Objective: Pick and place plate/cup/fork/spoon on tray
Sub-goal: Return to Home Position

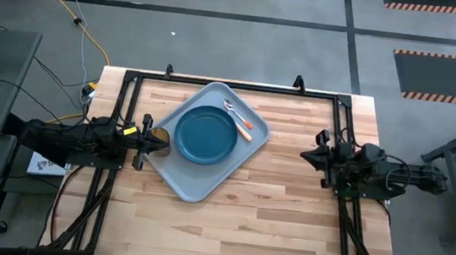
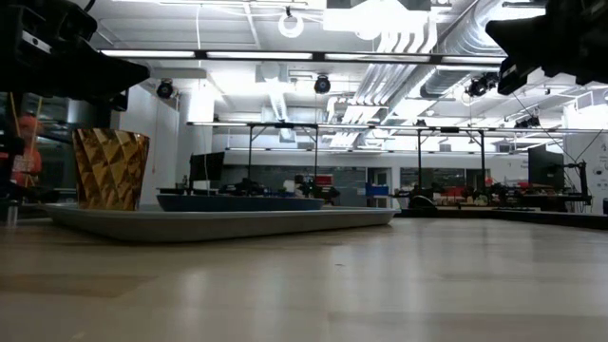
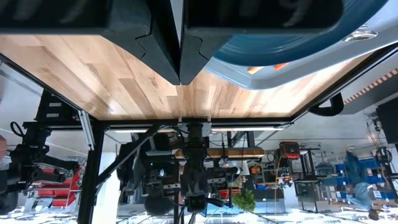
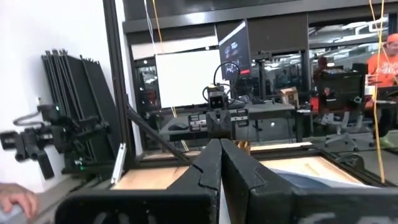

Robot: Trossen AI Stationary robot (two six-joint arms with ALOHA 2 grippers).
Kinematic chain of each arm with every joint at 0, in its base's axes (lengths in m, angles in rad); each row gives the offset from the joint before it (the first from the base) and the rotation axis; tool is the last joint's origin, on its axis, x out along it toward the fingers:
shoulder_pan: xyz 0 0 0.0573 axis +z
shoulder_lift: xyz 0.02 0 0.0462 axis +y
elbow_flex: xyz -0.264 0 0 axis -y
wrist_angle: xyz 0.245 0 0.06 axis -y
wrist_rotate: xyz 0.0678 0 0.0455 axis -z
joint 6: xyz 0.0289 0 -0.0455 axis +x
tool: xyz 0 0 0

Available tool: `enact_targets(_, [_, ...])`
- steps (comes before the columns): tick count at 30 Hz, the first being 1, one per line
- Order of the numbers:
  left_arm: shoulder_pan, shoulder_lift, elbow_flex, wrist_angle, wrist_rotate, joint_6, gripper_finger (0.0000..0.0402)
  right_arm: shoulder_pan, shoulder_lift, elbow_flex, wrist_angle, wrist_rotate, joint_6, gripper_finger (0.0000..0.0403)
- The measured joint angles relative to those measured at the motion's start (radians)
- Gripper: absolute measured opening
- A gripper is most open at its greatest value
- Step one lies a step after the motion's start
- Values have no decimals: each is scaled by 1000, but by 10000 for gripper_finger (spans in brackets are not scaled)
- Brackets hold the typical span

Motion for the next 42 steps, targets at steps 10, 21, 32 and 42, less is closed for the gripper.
enact_targets(10, [0, 0, 0, 0, 0, 0, 0, 0, 0, 0, -101, 19, -36, 0])
enact_targets(21, [0, 0, 0, 0, 0, 0, 0, 51, 0, -7, -226, 204, -85, 0])
enact_targets(32, [0, 0, 0, 0, 0, 0, 1, 115, 8, -7, -272, 238, -97, 0])
enact_targets(42, [0, 0, 0, 0, 0, 0, 3, 116, 8, -8, -277, 203, -114, 0])
